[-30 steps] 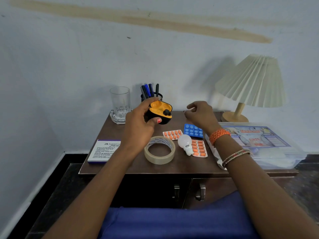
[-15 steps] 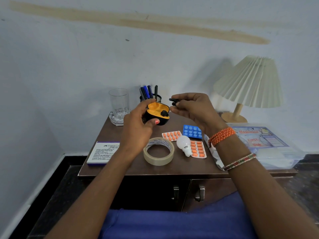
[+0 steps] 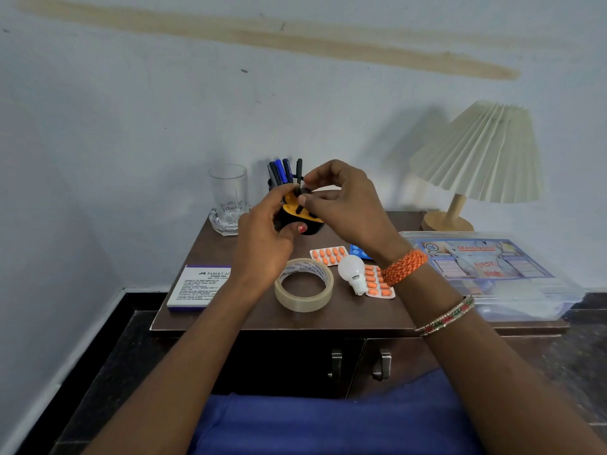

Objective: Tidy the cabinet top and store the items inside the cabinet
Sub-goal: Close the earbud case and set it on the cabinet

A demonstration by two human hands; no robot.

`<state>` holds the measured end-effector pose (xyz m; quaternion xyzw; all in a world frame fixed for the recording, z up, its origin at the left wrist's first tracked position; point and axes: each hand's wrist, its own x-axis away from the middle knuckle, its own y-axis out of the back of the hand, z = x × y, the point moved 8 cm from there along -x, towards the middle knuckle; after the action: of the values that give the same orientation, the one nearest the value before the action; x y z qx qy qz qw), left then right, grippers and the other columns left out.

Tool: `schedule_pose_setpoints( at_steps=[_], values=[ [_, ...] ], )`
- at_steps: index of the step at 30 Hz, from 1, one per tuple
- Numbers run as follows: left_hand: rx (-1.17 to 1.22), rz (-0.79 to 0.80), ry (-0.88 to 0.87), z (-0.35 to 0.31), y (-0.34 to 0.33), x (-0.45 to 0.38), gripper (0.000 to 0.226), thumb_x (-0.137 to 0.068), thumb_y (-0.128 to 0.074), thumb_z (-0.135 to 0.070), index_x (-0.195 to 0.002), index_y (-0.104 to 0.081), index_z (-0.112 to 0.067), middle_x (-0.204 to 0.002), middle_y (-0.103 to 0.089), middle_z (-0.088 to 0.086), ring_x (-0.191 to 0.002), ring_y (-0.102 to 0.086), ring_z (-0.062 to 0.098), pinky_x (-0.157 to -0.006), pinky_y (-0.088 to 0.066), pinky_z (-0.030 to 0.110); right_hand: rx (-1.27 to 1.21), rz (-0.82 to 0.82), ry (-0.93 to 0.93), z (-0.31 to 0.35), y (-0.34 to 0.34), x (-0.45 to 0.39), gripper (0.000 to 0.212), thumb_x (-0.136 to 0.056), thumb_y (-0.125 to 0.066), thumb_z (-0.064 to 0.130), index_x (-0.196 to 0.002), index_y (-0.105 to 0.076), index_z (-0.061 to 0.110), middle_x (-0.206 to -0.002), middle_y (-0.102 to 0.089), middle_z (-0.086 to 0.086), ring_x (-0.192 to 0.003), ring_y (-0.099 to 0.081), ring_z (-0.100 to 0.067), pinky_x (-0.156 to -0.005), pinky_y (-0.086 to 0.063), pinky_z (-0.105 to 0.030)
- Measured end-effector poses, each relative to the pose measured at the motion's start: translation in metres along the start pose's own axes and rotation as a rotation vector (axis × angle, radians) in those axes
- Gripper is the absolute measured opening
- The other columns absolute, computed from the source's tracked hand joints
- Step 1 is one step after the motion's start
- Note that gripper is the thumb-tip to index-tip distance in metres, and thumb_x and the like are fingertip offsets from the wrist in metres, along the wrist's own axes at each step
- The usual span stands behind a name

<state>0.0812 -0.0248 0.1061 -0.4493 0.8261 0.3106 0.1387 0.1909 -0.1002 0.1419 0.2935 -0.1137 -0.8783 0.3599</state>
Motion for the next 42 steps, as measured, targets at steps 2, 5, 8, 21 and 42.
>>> schedule_pose_setpoints(
  at_steps=[2,5,8,21,42],
  values=[
    [0.007,-0.008,-0.002,-0.001,0.001,0.000,0.055,-0.078,-0.071,-0.001,-0.126,-0.055,-0.024,-0.101,-0.066,-0.009,-0.091,-0.058,-0.002,-0.074,-0.035,-0.008,0.022,0.006,0.020,0.003,-0.002,0.002,0.017,-0.081,-0.067,0.008,-0.097,-0.063,0.011,-0.103,-0.068,-0.003,-0.087,-0.070,-0.012,-0.080,-0.058,-0.024],
    [0.009,-0.014,-0.009,-0.003,0.002,0.001,0.054,-0.078,-0.071,-0.001,-0.126,-0.055,-0.024,-0.100,-0.066,-0.009,-0.091,-0.059,-0.001,-0.076,-0.036,-0.007,0.028,0.012,0.047,0.007,-0.001,0.002,0.013,-0.082,-0.066,0.004,-0.092,-0.066,0.012,-0.099,-0.070,-0.005,-0.084,-0.071,-0.011,-0.077,-0.058,-0.021],
    [0.011,-0.017,-0.004,-0.004,0.002,0.002,0.054,-0.078,-0.071,-0.003,-0.126,-0.055,-0.024,-0.102,-0.066,-0.008,-0.091,-0.059,-0.001,-0.077,-0.036,-0.007,0.060,0.027,0.094,0.009,0.000,0.003,0.019,-0.081,-0.063,-0.003,-0.092,-0.070,0.010,-0.096,-0.073,-0.005,-0.087,-0.070,-0.009,-0.082,-0.056,-0.020],
    [0.029,-0.020,0.007,-0.008,0.002,0.004,0.053,-0.078,-0.072,-0.002,-0.123,-0.056,-0.023,-0.094,-0.064,-0.012,-0.082,-0.057,-0.009,-0.073,-0.037,-0.007,0.106,0.048,0.167,0.012,-0.006,0.004,0.018,-0.078,-0.067,-0.004,-0.091,-0.070,0.008,-0.083,-0.068,0.006,-0.073,-0.063,0.010,-0.073,-0.048,-0.004],
    [0.080,-0.068,0.058,-0.008,0.003,0.003,0.060,-0.075,-0.075,-0.006,-0.126,-0.048,-0.021,-0.097,-0.064,-0.015,-0.087,-0.058,-0.005,-0.073,-0.036,-0.007,0.140,-0.215,0.039,-0.002,0.024,0.002,0.015,-0.088,-0.058,0.019,-0.100,-0.068,0.020,-0.104,-0.066,0.002,-0.093,-0.058,-0.008,-0.079,-0.044,-0.020]
  ],
)
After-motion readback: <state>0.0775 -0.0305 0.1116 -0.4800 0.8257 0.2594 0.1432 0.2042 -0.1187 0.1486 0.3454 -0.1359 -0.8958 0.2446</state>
